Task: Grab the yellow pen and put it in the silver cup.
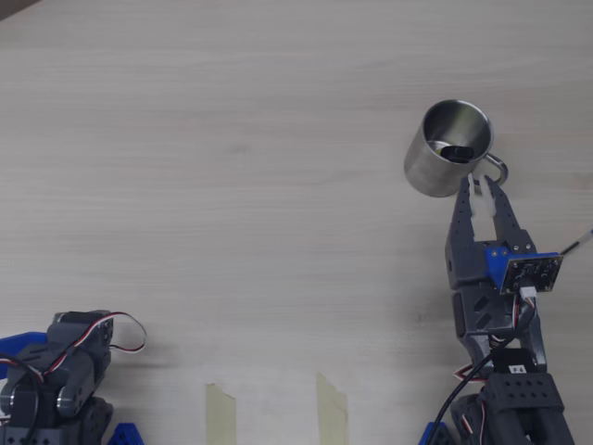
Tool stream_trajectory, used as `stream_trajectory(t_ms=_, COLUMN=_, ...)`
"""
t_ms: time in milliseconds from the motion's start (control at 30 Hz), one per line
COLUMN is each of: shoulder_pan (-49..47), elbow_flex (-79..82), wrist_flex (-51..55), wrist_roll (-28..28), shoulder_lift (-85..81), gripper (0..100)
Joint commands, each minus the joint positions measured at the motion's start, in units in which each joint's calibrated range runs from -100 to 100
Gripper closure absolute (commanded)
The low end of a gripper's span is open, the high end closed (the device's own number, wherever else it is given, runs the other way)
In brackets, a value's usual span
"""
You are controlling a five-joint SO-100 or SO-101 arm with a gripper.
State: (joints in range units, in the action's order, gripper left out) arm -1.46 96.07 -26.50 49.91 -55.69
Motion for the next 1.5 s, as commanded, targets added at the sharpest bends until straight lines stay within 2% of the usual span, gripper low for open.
stream_trajectory(t_ms=0, shoulder_pan=0.5, elbow_flex=1.9, wrist_flex=0.1, wrist_roll=0.2, shoulder_lift=-3.2, gripper=93)
stream_trajectory(t_ms=367, shoulder_pan=0.4, elbow_flex=3.3, wrist_flex=17.0, wrist_roll=0.2, shoulder_lift=-13.2, gripper=93)
stream_trajectory(t_ms=800, shoulder_pan=0.1, elbow_flex=3.7, wrist_flex=47.8, wrist_roll=2.0, shoulder_lift=-28.9, gripper=95)
stream_trajectory(t_ms=1467, shoulder_pan=-0.6, elbow_flex=3.2, wrist_flex=80.1, wrist_roll=5.0, shoulder_lift=-43.5, gripper=97)
